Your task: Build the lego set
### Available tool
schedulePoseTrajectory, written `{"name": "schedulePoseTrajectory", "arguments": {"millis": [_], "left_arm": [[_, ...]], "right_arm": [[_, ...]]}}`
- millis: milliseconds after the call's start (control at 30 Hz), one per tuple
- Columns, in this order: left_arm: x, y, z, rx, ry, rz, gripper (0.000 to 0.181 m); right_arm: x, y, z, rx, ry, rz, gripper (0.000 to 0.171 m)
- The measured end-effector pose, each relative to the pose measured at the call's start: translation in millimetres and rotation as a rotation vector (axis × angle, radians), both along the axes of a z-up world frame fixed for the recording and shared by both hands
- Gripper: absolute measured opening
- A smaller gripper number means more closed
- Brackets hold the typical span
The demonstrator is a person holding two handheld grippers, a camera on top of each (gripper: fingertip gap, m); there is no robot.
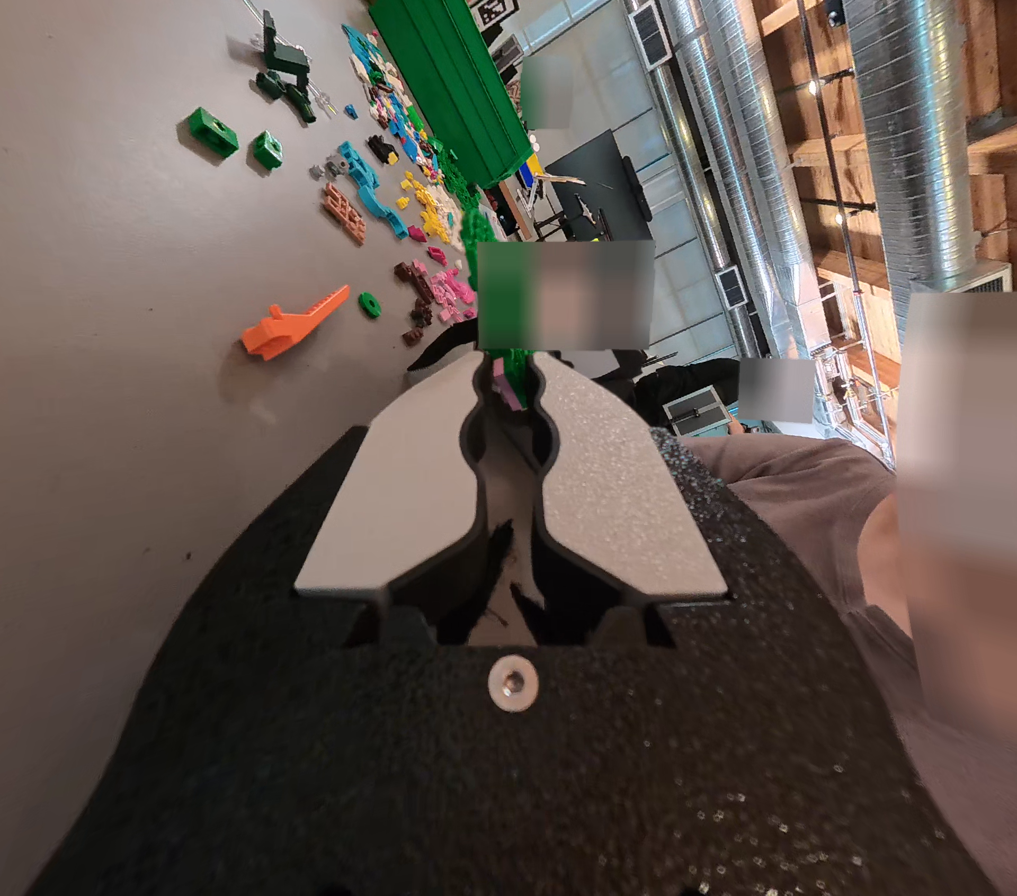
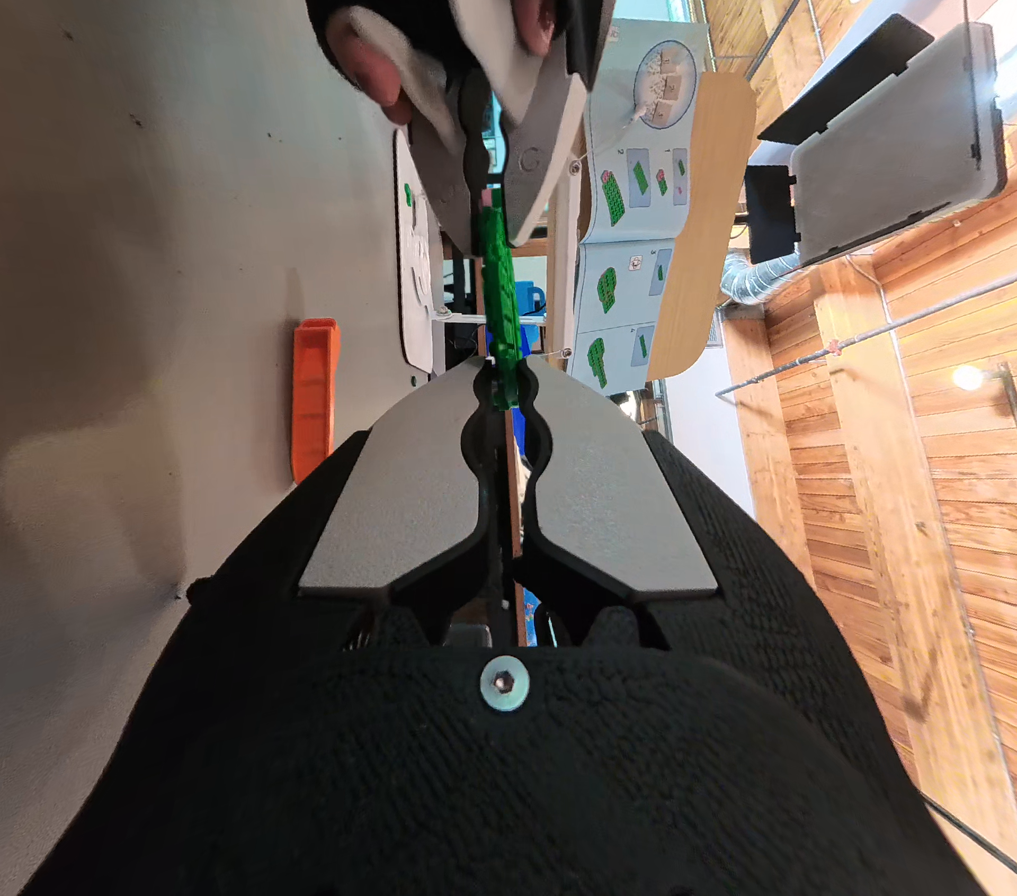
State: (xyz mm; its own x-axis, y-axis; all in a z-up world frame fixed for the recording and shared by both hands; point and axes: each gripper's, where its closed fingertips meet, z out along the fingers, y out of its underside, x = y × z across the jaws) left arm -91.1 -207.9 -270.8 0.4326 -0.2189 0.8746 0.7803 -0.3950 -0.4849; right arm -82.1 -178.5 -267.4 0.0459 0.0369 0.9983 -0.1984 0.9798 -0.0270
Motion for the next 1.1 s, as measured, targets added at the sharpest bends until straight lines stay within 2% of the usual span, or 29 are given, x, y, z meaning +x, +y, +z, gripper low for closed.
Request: {"name": "schedulePoseTrajectory", "arguments": {"millis": [167, 333, 500, 700, 733, 833, 900, 1000, 1100], "left_arm": [[-7, -1, -3, 0.009, -0.055, 0.014, 0.009], [-24, -9, -21, -0.084, -0.023, 0.06, 0.008], [-17, -22, -44, -0.238, 0.062, -0.025, 0.008], [-16, -25, -65, -0.364, 0.124, -0.03, 0.009], [-16, -26, -66, -0.379, 0.145, -0.029, 0.015], [-10, -29, -61, -0.403, 0.211, -0.058, 0.055], [-16, -30, -60, -0.438, 0.317, -0.011, 0.068], [-29, -31, -49, -0.45, 0.436, 0.079, 0.075], [-48, -33, -31, -0.413, 0.533, 0.196, 0.079]], "right_arm": [[6, -7, -6, -0.092, -0.101, 0.075, 0.011], [5, 8, -10, -0.328, -0.281, 0.092, 0.029], [5, 21, -14, -0.475, -0.395, 0.086, 0.029], [3, 23, -23, -0.493, -0.442, 0.065, 0.027], [3, 22, -23, -0.509, -0.454, 0.07, 0.027], [3, 22, -25, -0.602, -0.522, 0.083, 0.025], [3, 25, -23, -0.683, -0.56, 0.087, 0.024], [2, 40, -19, -0.813, -0.615, 0.041, 0.028], [6, 72, -7, -0.937, -0.612, -0.036, 0.03]]}}
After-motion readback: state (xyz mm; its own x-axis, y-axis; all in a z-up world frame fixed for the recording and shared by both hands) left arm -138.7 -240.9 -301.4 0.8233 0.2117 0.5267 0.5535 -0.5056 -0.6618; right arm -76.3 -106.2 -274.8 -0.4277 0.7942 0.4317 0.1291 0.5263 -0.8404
